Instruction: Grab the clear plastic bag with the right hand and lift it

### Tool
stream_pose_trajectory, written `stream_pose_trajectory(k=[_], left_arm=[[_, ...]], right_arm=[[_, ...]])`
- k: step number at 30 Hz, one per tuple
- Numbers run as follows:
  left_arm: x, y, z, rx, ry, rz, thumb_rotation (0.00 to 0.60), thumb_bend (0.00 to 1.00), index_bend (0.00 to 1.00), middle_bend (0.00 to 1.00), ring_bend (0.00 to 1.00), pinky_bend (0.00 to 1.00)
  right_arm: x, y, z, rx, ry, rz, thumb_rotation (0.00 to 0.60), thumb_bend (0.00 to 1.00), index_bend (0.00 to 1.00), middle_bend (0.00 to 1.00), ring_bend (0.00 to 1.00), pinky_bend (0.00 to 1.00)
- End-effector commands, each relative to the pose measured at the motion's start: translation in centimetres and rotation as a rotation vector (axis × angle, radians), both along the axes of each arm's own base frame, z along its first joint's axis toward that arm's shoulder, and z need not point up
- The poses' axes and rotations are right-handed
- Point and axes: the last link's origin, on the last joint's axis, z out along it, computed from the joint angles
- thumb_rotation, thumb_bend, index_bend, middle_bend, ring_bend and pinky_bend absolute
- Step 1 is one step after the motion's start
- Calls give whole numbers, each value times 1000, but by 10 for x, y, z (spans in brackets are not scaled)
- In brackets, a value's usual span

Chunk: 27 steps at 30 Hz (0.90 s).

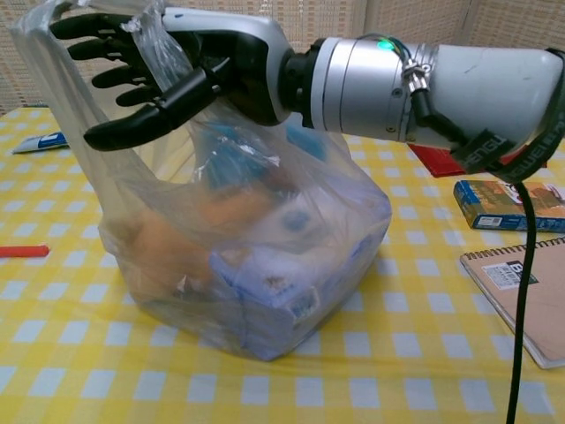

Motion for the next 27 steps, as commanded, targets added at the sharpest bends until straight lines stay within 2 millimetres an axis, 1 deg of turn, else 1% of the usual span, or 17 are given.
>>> stream_pose_trajectory(k=[1, 9, 22, 27], left_arm=[[1, -1, 1, 5, -2, -3, 600, 218, 0, 97, 90, 71], [0, -4, 4, 7, -12, -12, 600, 218, 0, 97, 91, 75], [-2, -6, 7, 16, -20, -3, 600, 218, 0, 97, 94, 75], [-5, -4, 9, 21, -21, 9, 600, 218, 0, 97, 98, 79]], right_arm=[[4, -1, -4, 7, 1, -2, 600, 232, 0, 0, 0, 0], [18, -8, -13, -9, -20, -1, 600, 231, 0, 0, 0, 0], [30, -18, -15, -13, -106, -26, 600, 215, 0, 0, 8, 0], [37, -17, -15, -34, -192, -23, 600, 213, 0, 0, 20, 0]])
